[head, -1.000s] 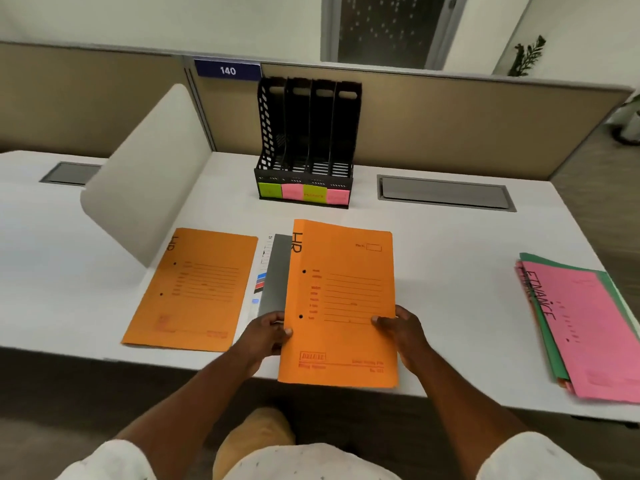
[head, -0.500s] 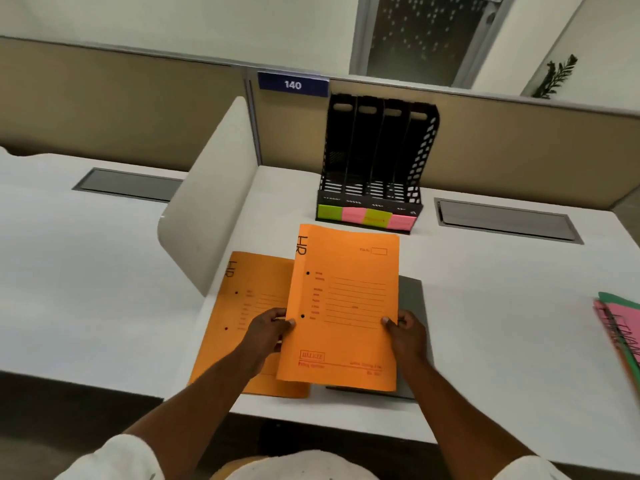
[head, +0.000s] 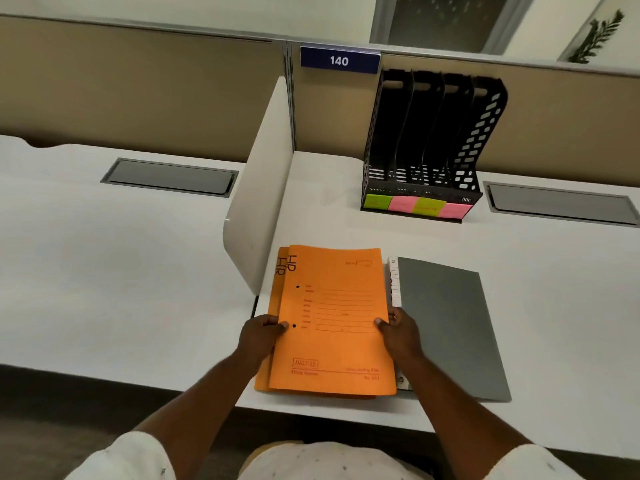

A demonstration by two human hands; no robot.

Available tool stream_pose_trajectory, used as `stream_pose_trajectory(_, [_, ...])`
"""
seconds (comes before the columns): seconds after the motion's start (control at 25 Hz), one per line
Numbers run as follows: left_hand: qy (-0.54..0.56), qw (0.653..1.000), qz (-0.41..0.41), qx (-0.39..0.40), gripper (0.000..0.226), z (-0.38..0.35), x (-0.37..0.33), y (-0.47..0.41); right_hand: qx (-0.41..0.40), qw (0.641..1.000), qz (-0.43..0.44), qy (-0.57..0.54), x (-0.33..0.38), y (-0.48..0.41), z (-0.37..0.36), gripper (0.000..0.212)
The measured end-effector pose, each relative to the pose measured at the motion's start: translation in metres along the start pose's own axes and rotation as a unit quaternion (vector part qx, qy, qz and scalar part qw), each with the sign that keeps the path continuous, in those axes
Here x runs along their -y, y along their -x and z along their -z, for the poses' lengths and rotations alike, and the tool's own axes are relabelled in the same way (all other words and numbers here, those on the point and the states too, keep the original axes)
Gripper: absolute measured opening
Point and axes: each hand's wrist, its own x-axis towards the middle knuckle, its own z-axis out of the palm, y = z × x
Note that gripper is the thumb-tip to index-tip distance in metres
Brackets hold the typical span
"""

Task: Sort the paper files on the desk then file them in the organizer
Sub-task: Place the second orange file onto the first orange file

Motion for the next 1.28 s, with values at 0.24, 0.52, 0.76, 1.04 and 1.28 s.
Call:
stream_pose_trajectory(0.24, [-0.063,0.998,0.001,-0.021,0.007,0.014,0.008,-0.015,-0.01,0.997,-0.042,0.065,-0.002,0.005,-0.024,0.025])
stream_pose_trajectory(0.52, [-0.168,0.985,-0.017,-0.038,0.004,0.017,0.007,-0.028,0.049,0.987,-0.001,0.151,-0.002,0.007,-0.036,0.026])
stream_pose_trajectory(0.76, [-0.271,0.961,-0.052,-0.038,0.017,0.013,0.005,-0.026,0.059,0.978,-0.011,0.202,-0.007,0.002,-0.042,0.027])
stream_pose_trajectory(1.04, [-0.31,0.937,-0.133,-0.087,0.055,-0.01,-0.006,-0.008,0.034,0.96,0.066,0.27,0.008,0.011,-0.038,0.053])
stream_pose_trajectory(1.28, [-0.394,0.89,-0.223,-0.054,0.074,-0.044,-0.005,0.006,0.004,0.943,0.143,0.3,-0.006,0.016,-0.008,0.072])
